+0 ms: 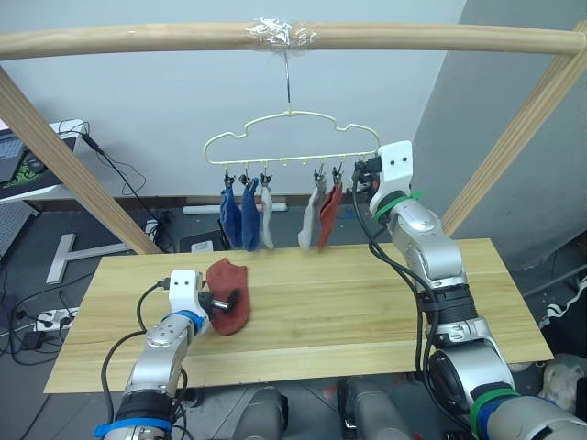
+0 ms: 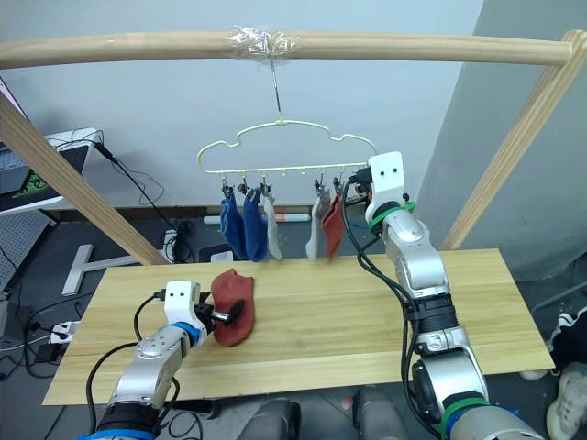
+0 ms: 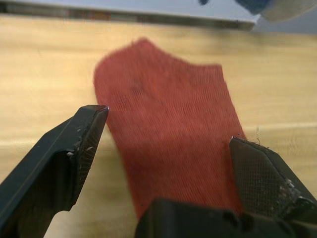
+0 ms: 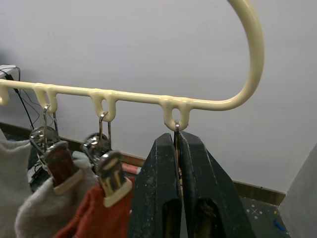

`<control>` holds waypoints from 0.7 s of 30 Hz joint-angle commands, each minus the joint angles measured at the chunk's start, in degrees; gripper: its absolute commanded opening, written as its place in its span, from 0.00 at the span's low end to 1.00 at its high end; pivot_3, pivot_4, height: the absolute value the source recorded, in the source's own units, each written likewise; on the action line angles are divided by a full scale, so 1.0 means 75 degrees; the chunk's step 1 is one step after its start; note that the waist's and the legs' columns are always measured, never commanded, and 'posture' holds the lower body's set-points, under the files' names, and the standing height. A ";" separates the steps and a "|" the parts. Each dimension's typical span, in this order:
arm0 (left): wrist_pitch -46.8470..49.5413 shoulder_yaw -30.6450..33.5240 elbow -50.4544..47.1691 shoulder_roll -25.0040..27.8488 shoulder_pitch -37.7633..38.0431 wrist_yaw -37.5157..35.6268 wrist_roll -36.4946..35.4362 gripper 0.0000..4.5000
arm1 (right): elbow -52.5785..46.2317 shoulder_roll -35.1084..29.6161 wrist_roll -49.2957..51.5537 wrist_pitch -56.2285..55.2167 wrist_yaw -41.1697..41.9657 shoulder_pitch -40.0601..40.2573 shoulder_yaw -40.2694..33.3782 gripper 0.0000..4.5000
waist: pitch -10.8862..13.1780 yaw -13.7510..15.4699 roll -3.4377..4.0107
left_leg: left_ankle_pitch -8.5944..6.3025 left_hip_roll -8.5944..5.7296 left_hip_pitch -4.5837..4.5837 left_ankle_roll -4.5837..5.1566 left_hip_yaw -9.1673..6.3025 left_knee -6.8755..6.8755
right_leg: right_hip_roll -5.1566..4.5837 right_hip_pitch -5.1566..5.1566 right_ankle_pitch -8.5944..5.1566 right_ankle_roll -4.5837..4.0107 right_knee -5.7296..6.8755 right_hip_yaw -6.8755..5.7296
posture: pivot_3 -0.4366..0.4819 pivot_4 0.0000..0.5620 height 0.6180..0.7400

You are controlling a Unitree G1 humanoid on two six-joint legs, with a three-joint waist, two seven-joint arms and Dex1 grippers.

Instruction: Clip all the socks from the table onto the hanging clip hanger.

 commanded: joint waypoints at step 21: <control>0.0417 0.0034 -0.0292 0.0142 -0.0180 -0.0331 0.0009 0.67 | -0.0384 -0.0023 -0.0012 0.0012 0.0024 0.0005 -0.0028 0.00 | -0.0001 -0.0004 -0.0002 | 0.0000 0.0000 0.0017 0.0000 0.0008 0.0001 | -0.0001 0.0009 0.0000 0.0000 0.0004 0.0008 | 0.49 0.31 1.00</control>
